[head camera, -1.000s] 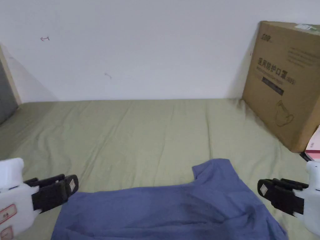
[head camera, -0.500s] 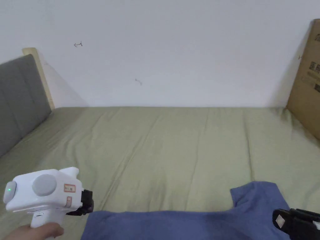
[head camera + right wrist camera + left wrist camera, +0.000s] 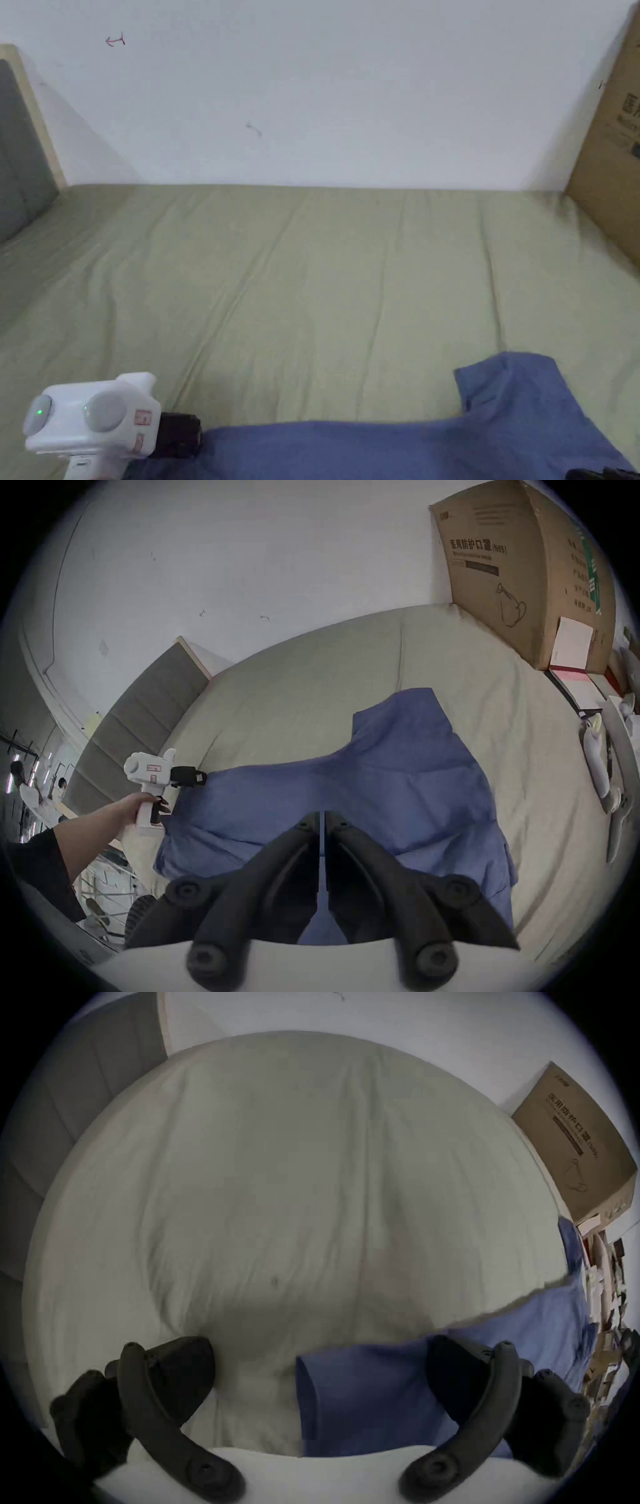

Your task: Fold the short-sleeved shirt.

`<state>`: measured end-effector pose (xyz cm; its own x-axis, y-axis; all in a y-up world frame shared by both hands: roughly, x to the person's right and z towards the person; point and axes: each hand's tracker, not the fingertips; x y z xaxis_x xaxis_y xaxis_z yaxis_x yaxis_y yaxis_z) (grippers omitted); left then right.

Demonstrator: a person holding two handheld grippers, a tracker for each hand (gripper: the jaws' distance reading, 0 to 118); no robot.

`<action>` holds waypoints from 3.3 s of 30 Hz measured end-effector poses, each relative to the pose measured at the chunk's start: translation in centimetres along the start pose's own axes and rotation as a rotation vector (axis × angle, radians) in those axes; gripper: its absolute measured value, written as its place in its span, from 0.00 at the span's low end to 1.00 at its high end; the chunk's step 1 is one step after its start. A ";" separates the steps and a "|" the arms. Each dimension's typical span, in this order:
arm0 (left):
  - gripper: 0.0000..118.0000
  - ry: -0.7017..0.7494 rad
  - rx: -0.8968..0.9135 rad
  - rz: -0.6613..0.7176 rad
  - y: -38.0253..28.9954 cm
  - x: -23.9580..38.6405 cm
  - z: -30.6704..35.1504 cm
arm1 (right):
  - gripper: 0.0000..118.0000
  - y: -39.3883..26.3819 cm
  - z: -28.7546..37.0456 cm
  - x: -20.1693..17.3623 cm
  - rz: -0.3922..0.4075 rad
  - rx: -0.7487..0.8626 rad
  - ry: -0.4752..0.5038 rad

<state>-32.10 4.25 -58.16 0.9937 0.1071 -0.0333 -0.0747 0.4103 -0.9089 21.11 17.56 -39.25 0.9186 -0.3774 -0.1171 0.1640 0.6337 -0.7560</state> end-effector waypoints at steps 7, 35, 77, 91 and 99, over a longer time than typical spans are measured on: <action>0.48 0.078 0.140 -0.213 -2.0 2.2 4.0 | 0.03 0.4 -0.7 1.2 -0.022 0.006 -0.003; 0.02 -0.101 0.273 -0.175 -3.3 3.2 14.8 | 0.00 11.0 -17.8 11.2 0.064 -0.314 -0.280; 0.89 -0.522 -0.132 0.149 -15.1 -1.9 19.0 | 0.93 -7.0 6.2 6.6 -0.165 -0.345 -0.277; 0.00 -0.353 0.476 -0.063 -15.8 11.0 29.6 | 0.03 -4.0 9.7 -4.9 0.011 0.213 -0.026; 0.00 -0.392 0.343 0.067 -14.5 3.7 28.3 | 0.00 -4.3 11.0 -6.2 0.068 0.224 0.004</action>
<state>-29.73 24.29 -33.35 0.8846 0.4477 0.1309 -0.2258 0.6567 -0.7196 18.65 24.56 -28.20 0.9289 -0.3311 -0.1659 0.1777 0.7915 -0.5848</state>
